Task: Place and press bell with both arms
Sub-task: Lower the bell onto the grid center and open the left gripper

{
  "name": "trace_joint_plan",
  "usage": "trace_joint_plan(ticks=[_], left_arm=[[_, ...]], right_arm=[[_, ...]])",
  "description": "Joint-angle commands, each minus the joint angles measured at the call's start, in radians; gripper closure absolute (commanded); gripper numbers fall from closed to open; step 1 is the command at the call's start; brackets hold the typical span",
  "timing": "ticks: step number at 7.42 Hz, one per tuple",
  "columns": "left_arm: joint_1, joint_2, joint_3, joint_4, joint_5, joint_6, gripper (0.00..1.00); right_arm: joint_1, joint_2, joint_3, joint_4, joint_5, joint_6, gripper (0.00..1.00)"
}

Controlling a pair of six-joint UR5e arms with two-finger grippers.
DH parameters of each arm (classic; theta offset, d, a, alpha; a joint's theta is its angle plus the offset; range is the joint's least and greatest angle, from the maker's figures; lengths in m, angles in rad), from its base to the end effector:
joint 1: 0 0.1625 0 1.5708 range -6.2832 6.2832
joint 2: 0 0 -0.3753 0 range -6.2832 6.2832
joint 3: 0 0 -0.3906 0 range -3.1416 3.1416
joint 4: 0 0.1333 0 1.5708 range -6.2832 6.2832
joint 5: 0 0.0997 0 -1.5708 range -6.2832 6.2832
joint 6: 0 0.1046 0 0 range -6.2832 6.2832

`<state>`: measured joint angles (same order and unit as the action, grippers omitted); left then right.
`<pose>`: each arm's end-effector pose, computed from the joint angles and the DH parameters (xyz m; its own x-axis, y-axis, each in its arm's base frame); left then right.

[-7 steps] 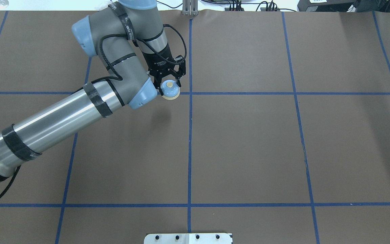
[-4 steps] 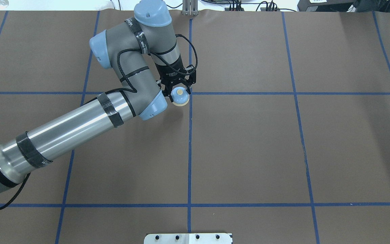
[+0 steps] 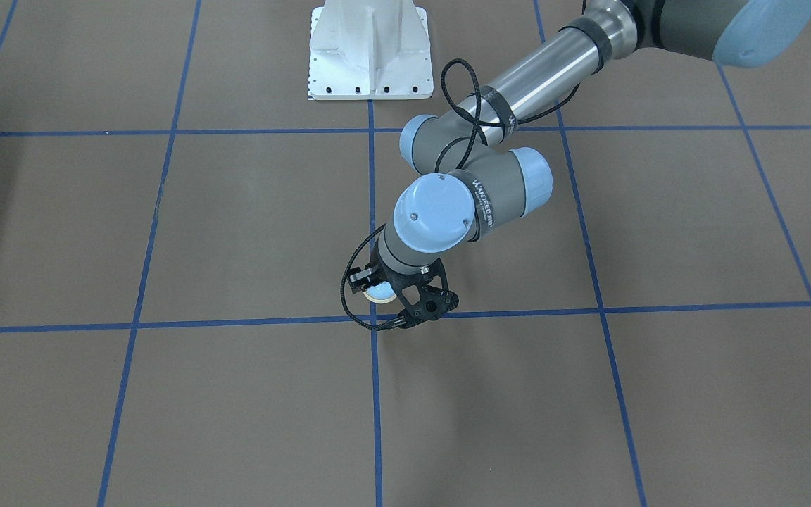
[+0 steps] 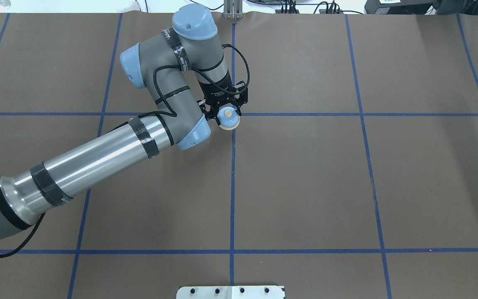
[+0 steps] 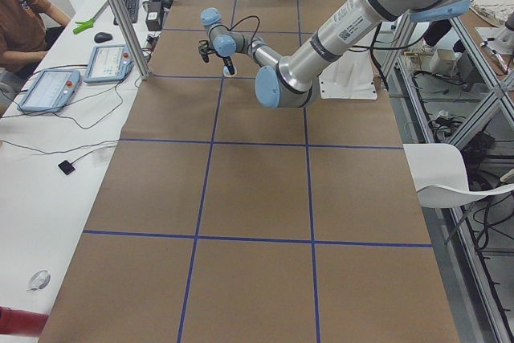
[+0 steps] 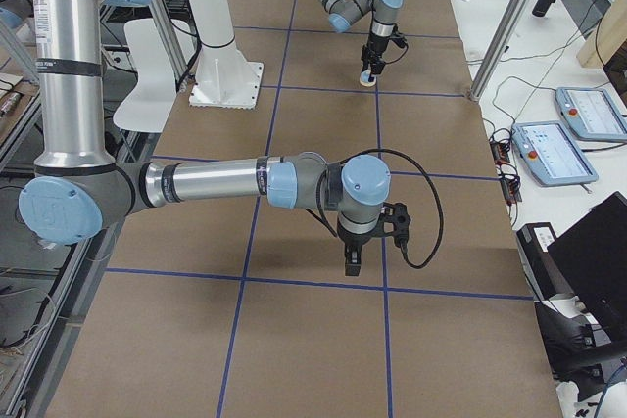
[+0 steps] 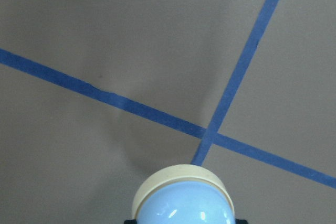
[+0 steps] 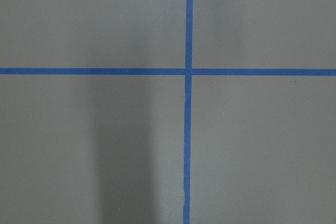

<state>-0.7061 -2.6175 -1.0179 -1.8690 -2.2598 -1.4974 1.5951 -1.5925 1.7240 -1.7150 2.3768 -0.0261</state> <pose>0.5626 -0.5676 0.1509 0.5445 -0.3899 -0.7426 0.1169 0.9120 -0.3932 0.0694 -0.4763 0.5602 0.6924 -0.0001 0.7216 -0.0062 1.0000 0.0061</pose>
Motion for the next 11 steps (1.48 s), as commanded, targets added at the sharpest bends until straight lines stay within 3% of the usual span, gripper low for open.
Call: trace_joint_plan(ticks=[1,3,7,8,9,11], left_arm=[[0.001,-0.057,0.082,-0.002,0.049,-0.001,0.68],[0.002,-0.073,0.136,-0.050,0.051,-0.001,0.68],[0.007,-0.073,0.153,-0.093,0.074,-0.001,0.67],[0.007,-0.072,0.157,-0.095,0.074,0.000,0.55],[0.007,-0.072,0.162,-0.096,0.074,0.000,0.52],[0.010,-0.072,0.162,-0.096,0.074,0.000,0.09]], right_arm=[[0.000,0.000,0.000,0.000,-0.001,0.000,0.00],[0.000,0.003,0.000,0.000,-0.001,0.000,0.00],[-0.001,0.005,-0.003,0.000,-0.001,0.000,0.00],[-0.001,0.005,-0.003,0.000,-0.002,0.000,0.00],[-0.001,0.005,-0.006,0.000,-0.002,0.000,0.00],[-0.001,0.006,-0.006,0.000,-0.002,0.000,0.00]])
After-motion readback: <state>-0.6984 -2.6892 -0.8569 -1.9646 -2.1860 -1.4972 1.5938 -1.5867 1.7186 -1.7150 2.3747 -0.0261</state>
